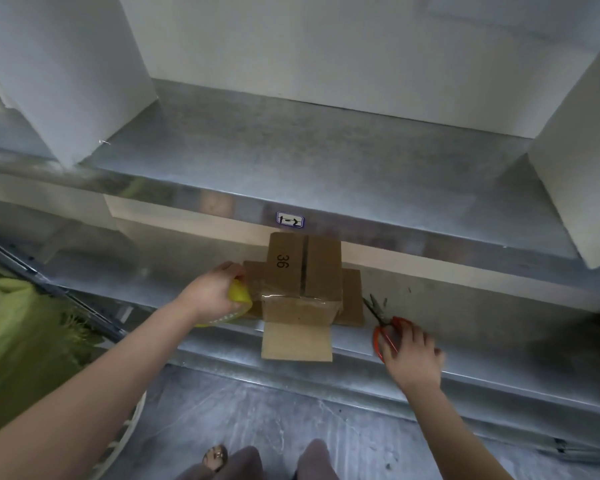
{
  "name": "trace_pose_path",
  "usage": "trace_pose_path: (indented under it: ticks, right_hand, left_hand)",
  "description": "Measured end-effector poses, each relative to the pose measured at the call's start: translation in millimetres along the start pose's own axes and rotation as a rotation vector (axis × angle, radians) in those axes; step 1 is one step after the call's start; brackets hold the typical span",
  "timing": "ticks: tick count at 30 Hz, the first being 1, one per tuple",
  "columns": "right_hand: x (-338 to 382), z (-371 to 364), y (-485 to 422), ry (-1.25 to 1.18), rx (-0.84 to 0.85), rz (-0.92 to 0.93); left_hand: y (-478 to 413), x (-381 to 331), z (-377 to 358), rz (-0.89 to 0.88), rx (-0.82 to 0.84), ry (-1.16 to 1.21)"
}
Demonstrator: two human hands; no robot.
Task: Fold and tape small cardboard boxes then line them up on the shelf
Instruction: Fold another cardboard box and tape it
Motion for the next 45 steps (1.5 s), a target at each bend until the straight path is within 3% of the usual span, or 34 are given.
trace_pose_path:
  ticks: [7,10,15,19,25,32,35,39,42,45]
  right_hand:
    - [65,32,39,-0.109,-0.185,0.378]
    - [111,38,48,-0.219,-0.19,0.455]
    - [148,30,41,-0.242,-0.104,0.429]
    - [149,19,45,-0.239,-0.186,0.434]
    - [151,16,45,-0.211,-0.244,0.438]
    - [170,28,52,-0.075,-0.339,0.401]
    - [202,37,62,-0.076,-0.369,0.472]
    - [264,35,77,-0.221,-0.247,0.578]
    - [306,26,84,-0.465,-0.015,0.475]
    - [336,15,88,-0.702,0.05,0.354]
  left_hand:
    - [-2,1,7,-0.029,0.0,0.011]
    - [-4,1,10,-0.045,0.013,0.02]
    - [-3,5,9,-0.064,0.045,0.071]
    - [-4,14,9,-0.088,0.078,0.061]
    - [-12,24,20,-0.186,-0.015,-0.109]
    - [3,71,40,-0.168,-0.062,-0.054]
    - [13,69,45,-0.188,-0.107,-0.021]
    - [27,68,51,-0.23,-0.172,-0.003]
    - [41,71,51,-0.278,-0.198,0.01]
    - [51,78,50,-0.306,-0.23,0.039]
Point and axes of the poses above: each hand's wrist, its own y-axis away from the middle knuckle, its own z-axis out of the back of the hand, x = y × z, the point moved 1 cm from there along -y, towards the middle knuckle, and after that the axes turned 6 degrees about -y, right-handed, at the moved point
